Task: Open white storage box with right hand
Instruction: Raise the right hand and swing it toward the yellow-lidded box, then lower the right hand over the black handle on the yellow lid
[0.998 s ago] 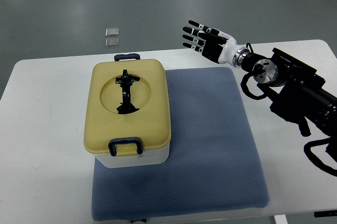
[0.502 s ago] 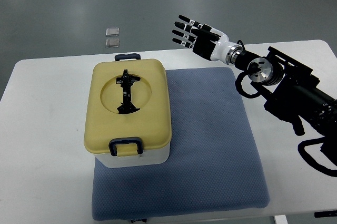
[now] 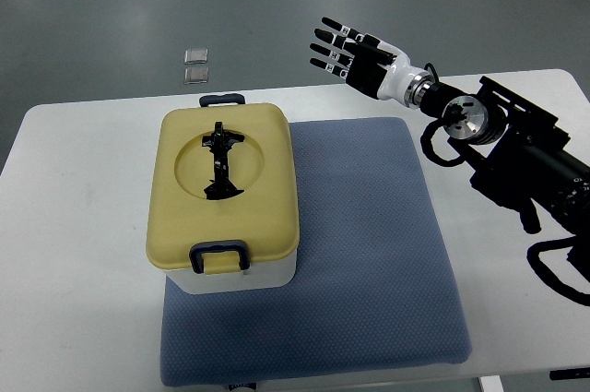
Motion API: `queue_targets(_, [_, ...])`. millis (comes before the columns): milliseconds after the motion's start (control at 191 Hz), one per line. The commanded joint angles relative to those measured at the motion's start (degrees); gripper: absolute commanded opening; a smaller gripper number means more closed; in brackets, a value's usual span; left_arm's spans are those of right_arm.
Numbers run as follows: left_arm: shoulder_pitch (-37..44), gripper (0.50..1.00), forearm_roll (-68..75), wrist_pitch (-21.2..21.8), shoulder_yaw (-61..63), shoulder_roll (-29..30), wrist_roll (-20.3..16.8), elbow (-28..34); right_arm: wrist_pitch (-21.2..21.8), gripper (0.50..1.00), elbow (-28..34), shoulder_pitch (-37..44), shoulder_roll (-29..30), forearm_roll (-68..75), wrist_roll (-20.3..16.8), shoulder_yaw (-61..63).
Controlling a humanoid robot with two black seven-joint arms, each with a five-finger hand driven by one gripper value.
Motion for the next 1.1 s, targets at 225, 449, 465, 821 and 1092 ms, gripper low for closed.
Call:
queue_targets(225, [0.0,1.0,0.0,0.0,0.0,0.0,0.0,0.0,10.7,0.932,3.4,1.0,-3.5,-10.9,1.2,-0.2])
queue_targets(449, [0.0,1.0,0.0,0.1,0.0,0.0,0.0,0.0,11.0,0.932,12.9,2.2,-6.1,-27.8,7.5,-0.6])
queue_targets(465, [0.0,1.0,0.0,0.0,0.0,0.0,0.0,0.0,11.0,0.932,13.8,2.3,-6.6,-29.4,8.1,-0.6])
queue_targets(821, [0.0,1.0,0.0,0.0,0.0,0.0,0.0,0.1,11.0,0.932,22.3,7.2,-10.1,-58.2,17.6,-1.4])
queue_targets(1092, [0.0,1.0,0.0,0.0,0.0,0.0,0.0,0.0,11.0,0.932,28.2,11.3,-10.2,-75.0,23.4,-4.9])
